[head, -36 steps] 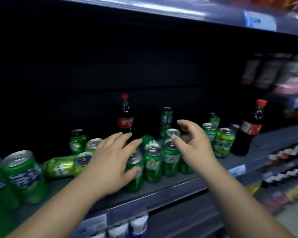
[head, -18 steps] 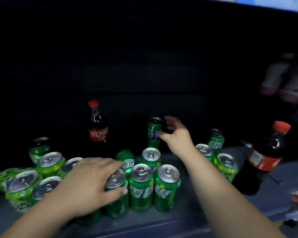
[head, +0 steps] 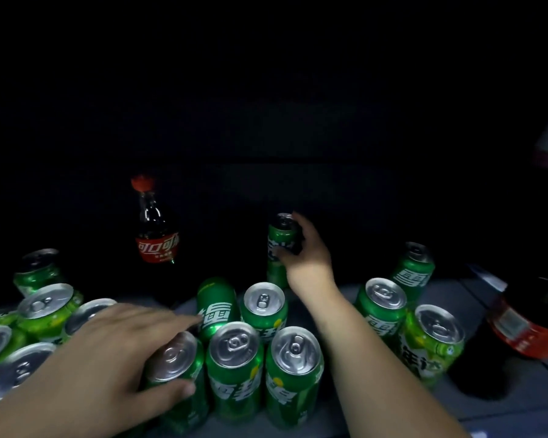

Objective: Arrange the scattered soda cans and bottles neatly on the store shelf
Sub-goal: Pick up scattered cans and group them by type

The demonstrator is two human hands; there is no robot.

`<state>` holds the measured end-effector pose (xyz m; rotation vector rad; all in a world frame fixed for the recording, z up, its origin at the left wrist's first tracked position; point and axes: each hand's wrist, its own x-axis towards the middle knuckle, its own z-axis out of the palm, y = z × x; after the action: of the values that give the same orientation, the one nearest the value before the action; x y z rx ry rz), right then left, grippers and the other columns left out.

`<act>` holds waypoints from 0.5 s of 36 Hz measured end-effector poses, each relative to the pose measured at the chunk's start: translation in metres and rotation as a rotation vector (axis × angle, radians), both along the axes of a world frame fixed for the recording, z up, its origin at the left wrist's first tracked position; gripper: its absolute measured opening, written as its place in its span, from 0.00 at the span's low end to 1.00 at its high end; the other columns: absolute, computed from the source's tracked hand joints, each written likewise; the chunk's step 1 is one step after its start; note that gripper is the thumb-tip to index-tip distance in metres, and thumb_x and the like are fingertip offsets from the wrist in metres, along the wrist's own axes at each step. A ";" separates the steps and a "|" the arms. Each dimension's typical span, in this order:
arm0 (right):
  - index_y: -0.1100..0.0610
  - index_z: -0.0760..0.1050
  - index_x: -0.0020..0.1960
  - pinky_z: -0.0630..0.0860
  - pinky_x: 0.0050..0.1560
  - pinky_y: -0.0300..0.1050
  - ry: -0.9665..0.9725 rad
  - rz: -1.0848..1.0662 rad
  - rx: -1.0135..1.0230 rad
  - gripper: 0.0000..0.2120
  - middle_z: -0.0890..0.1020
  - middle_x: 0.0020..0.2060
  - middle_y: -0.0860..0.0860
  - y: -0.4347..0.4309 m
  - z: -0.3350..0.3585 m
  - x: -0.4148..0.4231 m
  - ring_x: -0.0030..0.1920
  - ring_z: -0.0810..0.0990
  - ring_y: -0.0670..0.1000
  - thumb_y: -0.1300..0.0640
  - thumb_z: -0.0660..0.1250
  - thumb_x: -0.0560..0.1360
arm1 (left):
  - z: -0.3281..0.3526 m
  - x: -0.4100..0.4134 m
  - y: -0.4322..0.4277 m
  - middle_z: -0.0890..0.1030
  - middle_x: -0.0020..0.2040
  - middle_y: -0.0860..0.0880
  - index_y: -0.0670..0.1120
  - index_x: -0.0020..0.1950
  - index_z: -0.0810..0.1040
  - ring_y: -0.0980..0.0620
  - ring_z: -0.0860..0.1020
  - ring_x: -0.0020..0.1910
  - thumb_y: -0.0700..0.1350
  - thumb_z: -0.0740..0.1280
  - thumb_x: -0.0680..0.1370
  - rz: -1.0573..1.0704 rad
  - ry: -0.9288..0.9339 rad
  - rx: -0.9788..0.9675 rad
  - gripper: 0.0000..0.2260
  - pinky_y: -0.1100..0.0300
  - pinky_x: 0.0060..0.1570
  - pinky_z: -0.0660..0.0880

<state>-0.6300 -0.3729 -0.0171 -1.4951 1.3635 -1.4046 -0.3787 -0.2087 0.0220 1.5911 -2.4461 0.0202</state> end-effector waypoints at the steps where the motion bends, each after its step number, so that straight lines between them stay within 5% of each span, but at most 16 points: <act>1: 0.48 0.70 0.71 0.76 0.65 0.50 0.006 -0.008 -0.007 0.32 0.81 0.59 0.48 0.001 0.000 -0.002 0.59 0.80 0.48 0.66 0.74 0.71 | -0.003 0.001 -0.001 0.78 0.58 0.66 0.62 0.66 0.73 0.60 0.78 0.55 0.72 0.66 0.65 0.010 -0.012 0.025 0.31 0.58 0.53 0.74; 8: 0.33 0.75 0.58 0.78 0.58 0.41 0.087 -0.068 -0.166 0.30 0.82 0.51 0.38 0.030 0.018 -0.015 0.54 0.81 0.39 0.64 0.76 0.68 | -0.014 0.004 -0.005 0.76 0.60 0.65 0.62 0.68 0.71 0.58 0.77 0.58 0.71 0.70 0.64 0.018 -0.027 0.055 0.34 0.56 0.56 0.73; 14: 0.35 0.71 0.66 0.79 0.60 0.47 0.162 -0.018 -0.262 0.32 0.80 0.58 0.41 0.086 0.079 -0.011 0.59 0.80 0.44 0.56 0.78 0.68 | 0.005 0.000 0.004 0.77 0.61 0.63 0.60 0.69 0.69 0.59 0.78 0.57 0.75 0.60 0.68 -0.028 0.046 -0.046 0.34 0.55 0.51 0.76; 18: 0.36 0.72 0.66 0.76 0.63 0.43 0.129 0.071 -0.357 0.31 0.78 0.62 0.38 0.137 0.114 0.013 0.64 0.76 0.40 0.58 0.78 0.69 | 0.011 0.005 0.014 0.73 0.68 0.62 0.61 0.72 0.67 0.58 0.72 0.65 0.75 0.58 0.70 -0.033 0.143 -0.096 0.34 0.55 0.60 0.71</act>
<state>-0.6168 -0.2359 0.0974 -1.8727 1.1622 -1.5901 -0.3734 -0.1952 0.0330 1.4598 -2.3257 0.0173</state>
